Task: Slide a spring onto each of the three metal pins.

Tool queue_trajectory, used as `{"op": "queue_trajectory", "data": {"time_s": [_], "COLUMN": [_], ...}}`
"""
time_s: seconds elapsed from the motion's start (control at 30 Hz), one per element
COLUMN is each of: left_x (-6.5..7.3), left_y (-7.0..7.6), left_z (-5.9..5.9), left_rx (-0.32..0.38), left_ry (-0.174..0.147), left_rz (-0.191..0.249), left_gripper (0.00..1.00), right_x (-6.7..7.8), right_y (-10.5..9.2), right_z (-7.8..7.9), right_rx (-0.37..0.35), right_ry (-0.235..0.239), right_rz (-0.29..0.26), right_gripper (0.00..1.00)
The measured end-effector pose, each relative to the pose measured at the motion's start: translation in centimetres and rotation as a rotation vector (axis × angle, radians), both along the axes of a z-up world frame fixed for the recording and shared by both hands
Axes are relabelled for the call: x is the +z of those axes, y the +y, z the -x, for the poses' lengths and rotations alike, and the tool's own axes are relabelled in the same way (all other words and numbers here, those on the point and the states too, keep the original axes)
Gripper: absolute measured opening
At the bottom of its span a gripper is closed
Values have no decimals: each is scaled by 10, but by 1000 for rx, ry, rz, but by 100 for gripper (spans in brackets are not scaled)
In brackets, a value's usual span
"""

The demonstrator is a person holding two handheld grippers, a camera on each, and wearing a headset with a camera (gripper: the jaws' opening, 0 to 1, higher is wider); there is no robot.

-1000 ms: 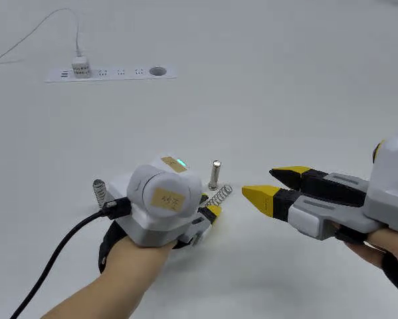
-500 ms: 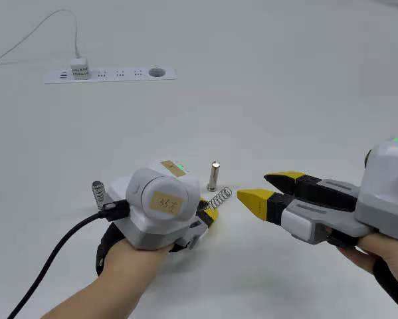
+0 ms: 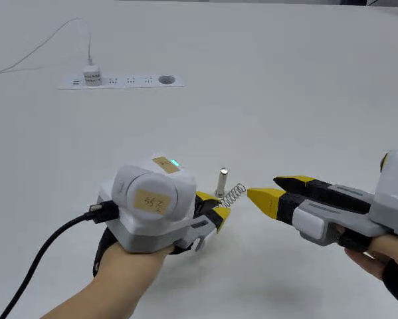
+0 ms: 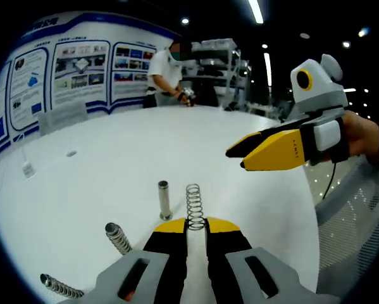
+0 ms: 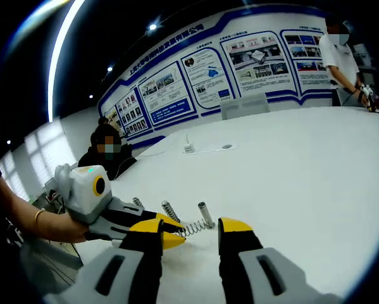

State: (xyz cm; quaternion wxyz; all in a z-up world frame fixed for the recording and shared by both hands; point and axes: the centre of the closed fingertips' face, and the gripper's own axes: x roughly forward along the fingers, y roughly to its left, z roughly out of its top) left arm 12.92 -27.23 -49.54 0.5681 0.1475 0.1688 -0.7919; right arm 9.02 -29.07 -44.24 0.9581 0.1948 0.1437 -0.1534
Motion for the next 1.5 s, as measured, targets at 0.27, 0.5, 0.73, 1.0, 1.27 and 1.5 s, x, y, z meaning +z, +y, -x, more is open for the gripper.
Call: {"op": "queue_trajectory", "data": {"time_s": [0.27,0.5,0.73,1.0,1.27,1.5], "left_x": [22,41,55,66,77,84], "left_y": [15,31,44,51,56,59], "left_z": [-2,-10,-17,-17,-14,-14], "left_rx": [-22,-28,-39,-51,-60,-68], "left_ry": [39,84,88,91,114,114], "left_rz": [84,153,197,248,292,316], "left_gripper": [10,10,10,10,10,10], "right_x": [3,10,19,27,36,41], "right_y": [5,20,33,43,51,58], "right_z": [-11,-29,-44,-52,-55,-57], "right_rx": [-2,37,56,87,112,127], "right_ry": [-53,-95,-175,-212,-279,-329], "right_rz": [-79,-134,-225,-284,-396,-469], "right_gripper": [35,33,31,26,18,13]}}
